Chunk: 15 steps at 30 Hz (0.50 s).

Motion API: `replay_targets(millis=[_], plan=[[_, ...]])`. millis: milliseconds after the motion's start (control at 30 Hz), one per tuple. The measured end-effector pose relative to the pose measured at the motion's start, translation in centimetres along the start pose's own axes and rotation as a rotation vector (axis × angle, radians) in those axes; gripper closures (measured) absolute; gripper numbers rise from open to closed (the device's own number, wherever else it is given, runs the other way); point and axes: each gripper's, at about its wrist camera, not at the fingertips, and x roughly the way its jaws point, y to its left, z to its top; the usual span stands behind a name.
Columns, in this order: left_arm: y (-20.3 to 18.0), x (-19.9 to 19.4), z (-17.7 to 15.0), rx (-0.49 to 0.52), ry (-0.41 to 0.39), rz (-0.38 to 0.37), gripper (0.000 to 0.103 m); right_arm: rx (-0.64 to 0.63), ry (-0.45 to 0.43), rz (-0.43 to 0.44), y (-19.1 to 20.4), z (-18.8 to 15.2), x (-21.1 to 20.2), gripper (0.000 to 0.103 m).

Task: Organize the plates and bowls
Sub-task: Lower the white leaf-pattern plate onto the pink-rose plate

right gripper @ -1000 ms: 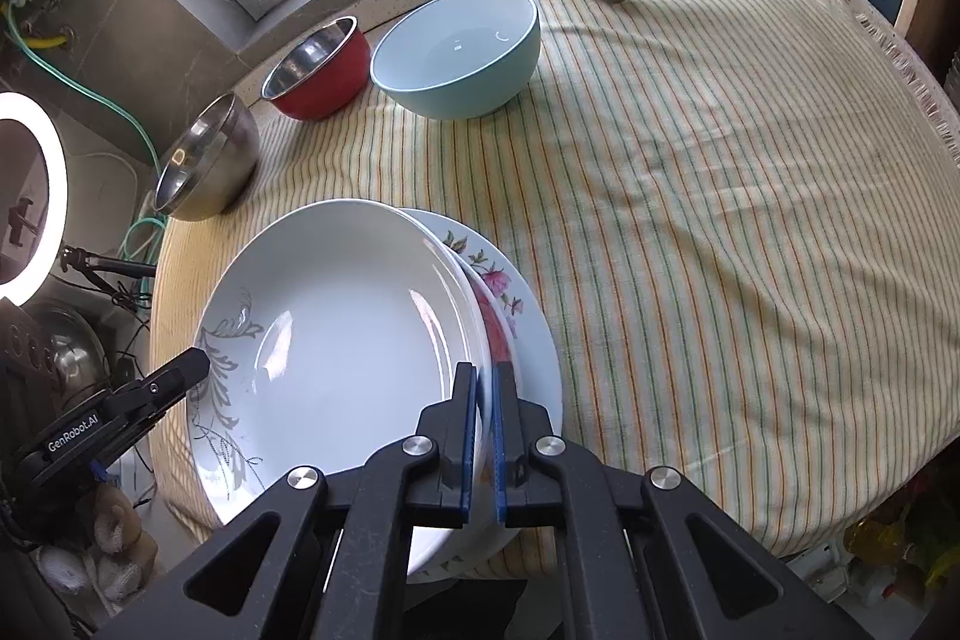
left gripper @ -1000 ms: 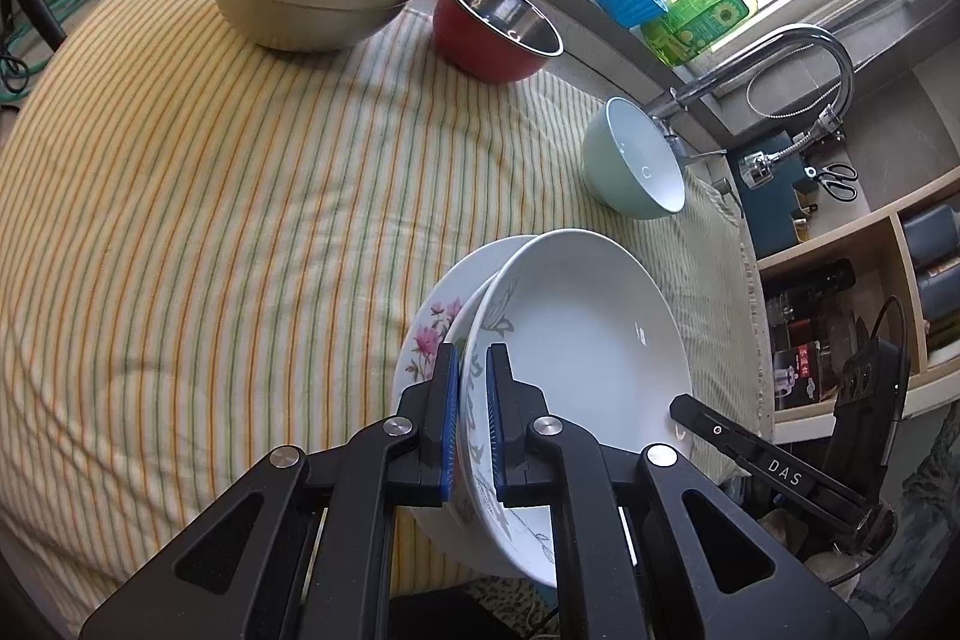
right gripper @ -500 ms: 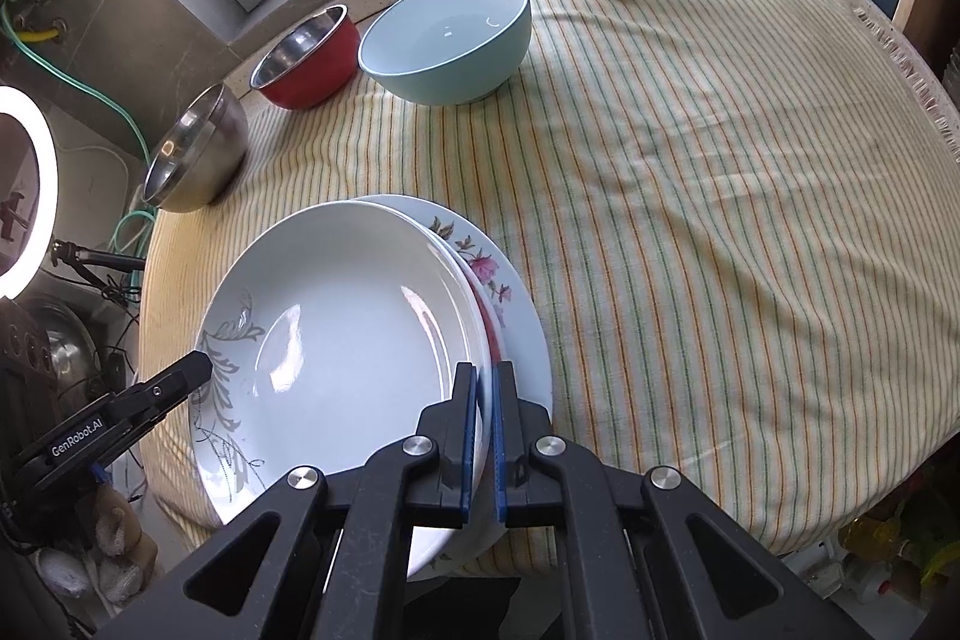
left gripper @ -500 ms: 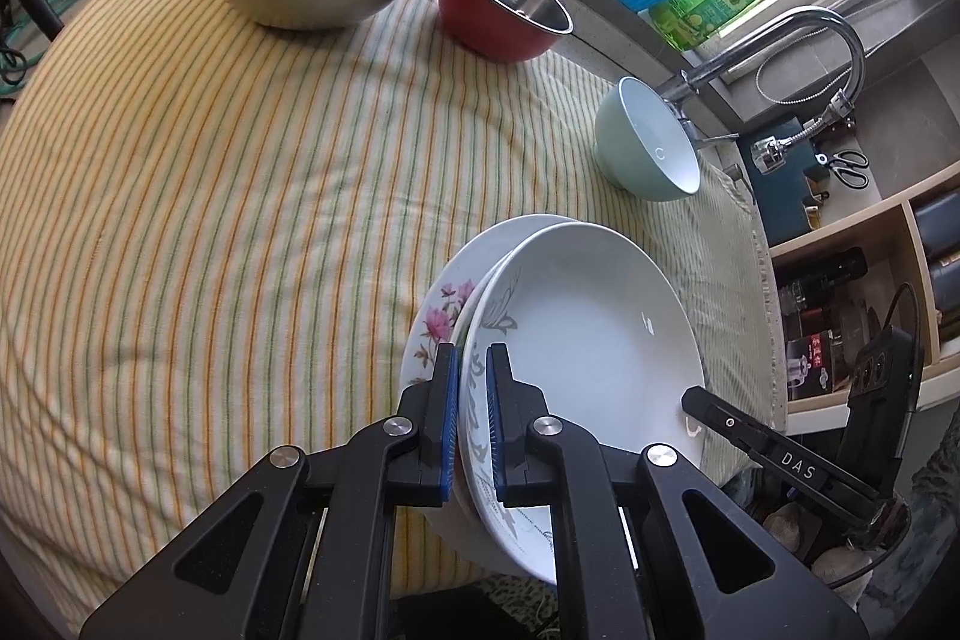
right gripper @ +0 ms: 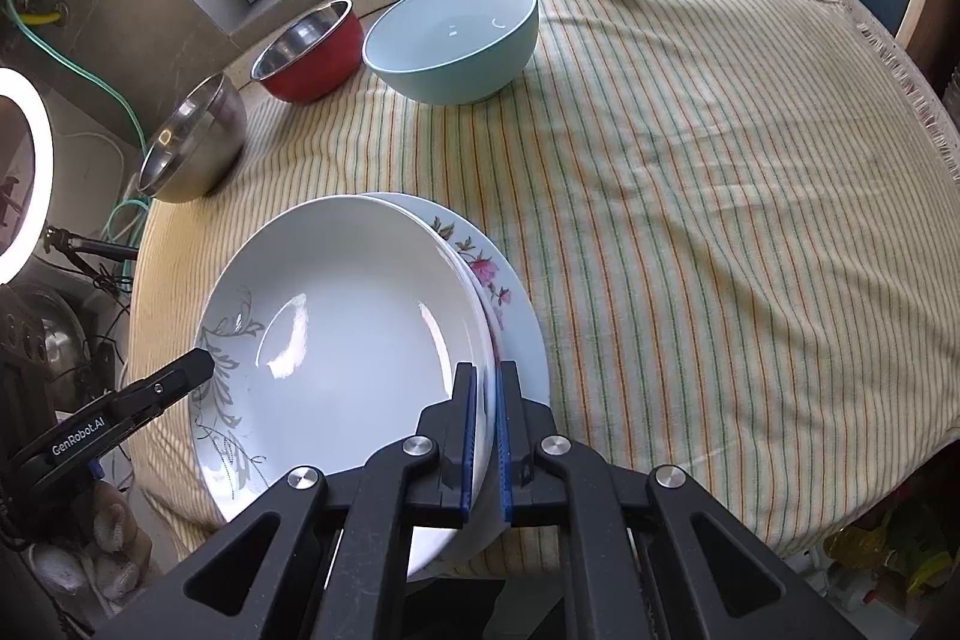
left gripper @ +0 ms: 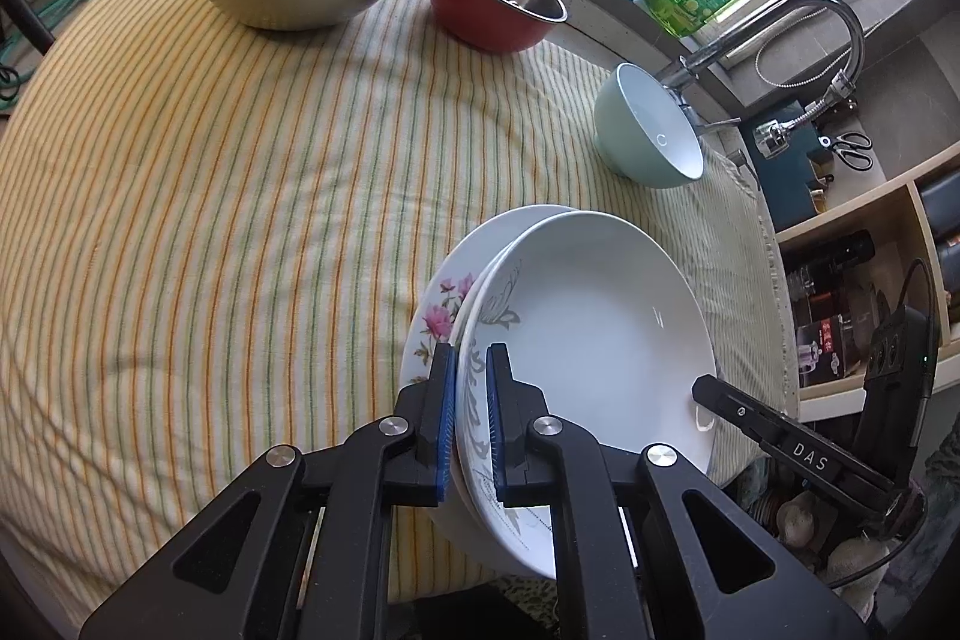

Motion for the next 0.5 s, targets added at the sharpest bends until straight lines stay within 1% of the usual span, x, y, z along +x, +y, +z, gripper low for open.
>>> replay_targets(millis=[167, 300, 500], plan=[[-0.24, -0.02, 0.06, 0.026, 0.008, 0.009, 0.096, -0.007, 0.001, -0.012, 0.01, 0.05, 0.07, 0.096], [-0.71, -0.13, 0.14, 0.056, -0.002, 0.03, 0.096, -0.004, 0.004, -0.009, -0.01, 0.04, 0.07, 0.096], [-0.57, -0.15, 0.23, 0.056, -0.002, 0.028, 0.096, -0.013, 0.012, -0.005, 0.03, 0.02, 0.14, 0.095]])
